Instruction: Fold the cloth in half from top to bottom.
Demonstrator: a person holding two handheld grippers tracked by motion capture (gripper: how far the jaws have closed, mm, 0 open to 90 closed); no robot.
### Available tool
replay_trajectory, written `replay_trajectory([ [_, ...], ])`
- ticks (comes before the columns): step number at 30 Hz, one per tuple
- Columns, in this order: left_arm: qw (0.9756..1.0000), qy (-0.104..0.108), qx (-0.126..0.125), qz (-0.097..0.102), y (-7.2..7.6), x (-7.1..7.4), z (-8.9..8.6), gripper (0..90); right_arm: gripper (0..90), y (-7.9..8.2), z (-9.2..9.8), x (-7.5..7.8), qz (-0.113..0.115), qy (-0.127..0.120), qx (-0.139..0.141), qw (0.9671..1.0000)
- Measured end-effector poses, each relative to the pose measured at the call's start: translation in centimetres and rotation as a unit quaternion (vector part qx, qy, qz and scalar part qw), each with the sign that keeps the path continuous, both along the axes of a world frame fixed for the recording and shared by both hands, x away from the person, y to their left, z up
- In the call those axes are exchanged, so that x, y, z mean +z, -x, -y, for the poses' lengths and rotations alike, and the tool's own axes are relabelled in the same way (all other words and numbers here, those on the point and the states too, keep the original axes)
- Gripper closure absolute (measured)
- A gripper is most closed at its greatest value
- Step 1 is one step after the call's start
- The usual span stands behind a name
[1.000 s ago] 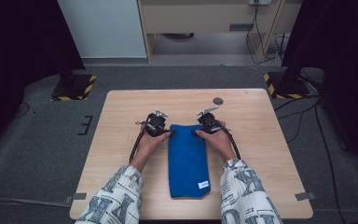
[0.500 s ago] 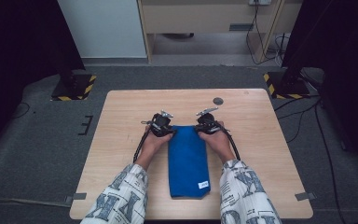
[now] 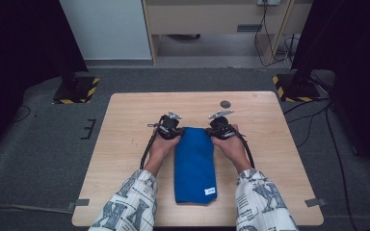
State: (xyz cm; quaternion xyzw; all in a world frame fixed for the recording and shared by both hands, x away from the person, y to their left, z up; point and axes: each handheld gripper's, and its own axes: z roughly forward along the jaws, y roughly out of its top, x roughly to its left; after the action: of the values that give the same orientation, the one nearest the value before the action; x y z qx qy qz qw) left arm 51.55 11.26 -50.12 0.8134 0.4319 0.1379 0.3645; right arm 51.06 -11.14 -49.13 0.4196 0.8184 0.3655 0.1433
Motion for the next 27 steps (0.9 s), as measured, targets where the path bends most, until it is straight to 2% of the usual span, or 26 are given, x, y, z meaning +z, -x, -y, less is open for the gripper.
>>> replay_trajectory([
  [3,0.9999,0.008,-0.001,0.010,0.3,1.3,-0.1,83.9,86.5,0.2,0.3,0.8,0.009,-0.003,0.003,1.0000],
  [7,0.9997,0.016,-0.002,0.020,0.7,2.2,-0.2,84.1,86.5,0.4,0.4,1.7,0.016,0.000,0.005,0.9999],
  [8,0.9996,0.017,-0.004,0.024,0.8,2.7,-0.3,84.1,86.5,0.4,0.4,2.3,0.021,-0.003,0.003,0.9998],
  [11,0.9994,0.023,-0.002,0.027,1.0,3.3,-0.4,84.1,86.6,0.3,0.5,2.7,0.022,-0.007,0.001,0.9997],
  [14,0.9992,0.022,-0.002,0.033,1.1,3.9,-0.6,84.4,86.6,0.3,0.3,3.2,0.026,0.000,0.005,0.9996],
  [24,0.9983,0.029,0.004,0.052,1.0,6.0,-1.1,84.8,86.6,0.1,-0.1,5.8,0.048,-0.003,0.005,0.9988],
  [27,0.9979,0.030,0.002,0.057,0.9,6.5,-1.0,85.0,86.6,-0.1,-0.1,6.1,0.054,0.000,0.007,0.9985],
])
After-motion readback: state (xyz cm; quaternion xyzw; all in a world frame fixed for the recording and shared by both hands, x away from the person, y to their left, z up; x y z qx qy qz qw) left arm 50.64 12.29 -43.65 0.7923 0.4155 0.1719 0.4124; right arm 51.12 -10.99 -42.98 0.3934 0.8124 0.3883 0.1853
